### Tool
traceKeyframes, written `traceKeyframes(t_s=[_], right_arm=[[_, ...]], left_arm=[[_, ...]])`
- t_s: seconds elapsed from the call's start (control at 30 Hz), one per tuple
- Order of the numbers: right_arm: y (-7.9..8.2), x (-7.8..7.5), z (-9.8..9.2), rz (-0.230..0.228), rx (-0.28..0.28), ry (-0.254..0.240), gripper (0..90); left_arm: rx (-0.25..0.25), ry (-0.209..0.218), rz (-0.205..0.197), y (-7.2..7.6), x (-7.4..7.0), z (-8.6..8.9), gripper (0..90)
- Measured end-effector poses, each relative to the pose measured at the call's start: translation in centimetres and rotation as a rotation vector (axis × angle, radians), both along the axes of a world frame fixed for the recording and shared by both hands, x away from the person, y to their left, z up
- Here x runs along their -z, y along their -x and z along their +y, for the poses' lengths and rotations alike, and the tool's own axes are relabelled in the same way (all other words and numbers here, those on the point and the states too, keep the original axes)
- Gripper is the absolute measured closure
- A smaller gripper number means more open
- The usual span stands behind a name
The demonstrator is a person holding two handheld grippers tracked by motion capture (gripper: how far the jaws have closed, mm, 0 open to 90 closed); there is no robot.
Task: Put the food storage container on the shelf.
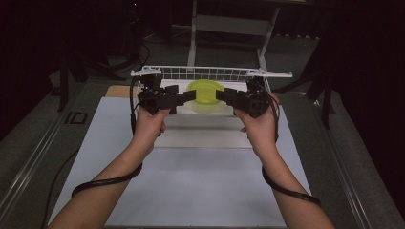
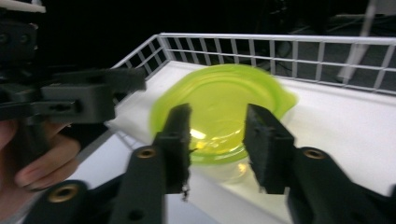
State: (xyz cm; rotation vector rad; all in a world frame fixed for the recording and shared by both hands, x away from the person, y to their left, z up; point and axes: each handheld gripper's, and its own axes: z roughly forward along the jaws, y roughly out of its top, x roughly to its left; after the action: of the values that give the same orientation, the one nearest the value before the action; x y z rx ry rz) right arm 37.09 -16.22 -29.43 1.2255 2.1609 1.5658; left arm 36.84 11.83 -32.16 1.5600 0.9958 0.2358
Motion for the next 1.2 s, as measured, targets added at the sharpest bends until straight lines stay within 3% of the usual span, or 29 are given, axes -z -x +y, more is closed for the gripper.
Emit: traceKeyframes(t_s=[0.07, 0.13, 0.33, 0.4, 0.53, 0.87, 1.2], right_arm=[[0.7, 0.4, 0.2, -0.005, -0.021, 0.009, 78.2], [1.3, 0.9, 0.6, -0.008, -0.045, 0.025, 88.3], [2.3, 2.9, 1.7, -0.002, -0.095, 0.035, 89.9], [2.0, 3.6, 2.0, 0.018, -0.096, 0.045, 89.9], [1.4, 4.6, 2.3, 0.036, -0.073, 0.045, 89.9], [-0.5, 5.4, 2.3, 0.072, -0.024, 0.044, 89.4], [-1.5, 5.4, 2.3, 0.082, -0.010, 0.046, 87.3]], left_arm=[[-0.004, -0.011, -0.026, 0.5, 0.2, 0.1, 4.4], [-0.011, -0.019, -0.050, 1.3, 0.7, 0.1, 1.5], [-0.081, -0.094, -0.151, 3.9, 2.2, -0.1, 1.5], [-0.077, -0.094, -0.171, 4.5, 2.8, -0.1, 1.5], [-0.057, -0.144, -0.210, 5.8, 4.1, -0.7, 1.5], [-0.025, -0.152, -0.207, 6.9, 5.6, -1.2, 1.5], [-0.014, -0.150, -0.207, 7.0, 5.5, -1.2, 1.5]])
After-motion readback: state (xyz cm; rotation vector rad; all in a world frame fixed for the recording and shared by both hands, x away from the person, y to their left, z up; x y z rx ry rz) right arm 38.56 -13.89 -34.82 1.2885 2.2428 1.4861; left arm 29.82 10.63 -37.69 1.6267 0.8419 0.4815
